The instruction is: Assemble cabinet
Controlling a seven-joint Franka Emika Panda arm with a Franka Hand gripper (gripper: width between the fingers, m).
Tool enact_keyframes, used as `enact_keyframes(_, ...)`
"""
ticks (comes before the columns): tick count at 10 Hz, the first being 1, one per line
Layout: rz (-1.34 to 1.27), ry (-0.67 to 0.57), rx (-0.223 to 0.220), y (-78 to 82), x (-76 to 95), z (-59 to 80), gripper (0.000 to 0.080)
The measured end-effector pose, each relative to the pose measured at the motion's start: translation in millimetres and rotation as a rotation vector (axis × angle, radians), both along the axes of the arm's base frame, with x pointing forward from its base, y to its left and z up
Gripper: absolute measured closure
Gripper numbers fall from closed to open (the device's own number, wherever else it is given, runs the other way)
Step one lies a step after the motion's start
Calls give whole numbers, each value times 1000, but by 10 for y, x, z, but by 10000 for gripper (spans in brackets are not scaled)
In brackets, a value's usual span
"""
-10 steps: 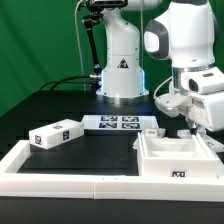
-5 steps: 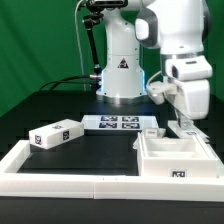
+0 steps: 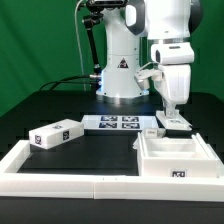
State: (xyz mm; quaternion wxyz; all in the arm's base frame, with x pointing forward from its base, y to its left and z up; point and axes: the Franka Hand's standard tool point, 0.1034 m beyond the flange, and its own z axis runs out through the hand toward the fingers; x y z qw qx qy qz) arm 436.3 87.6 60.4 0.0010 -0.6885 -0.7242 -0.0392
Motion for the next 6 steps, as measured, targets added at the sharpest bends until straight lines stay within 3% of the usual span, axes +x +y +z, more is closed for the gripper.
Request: enact_keyframes(6, -140, 7, 14, 81, 91, -22, 731)
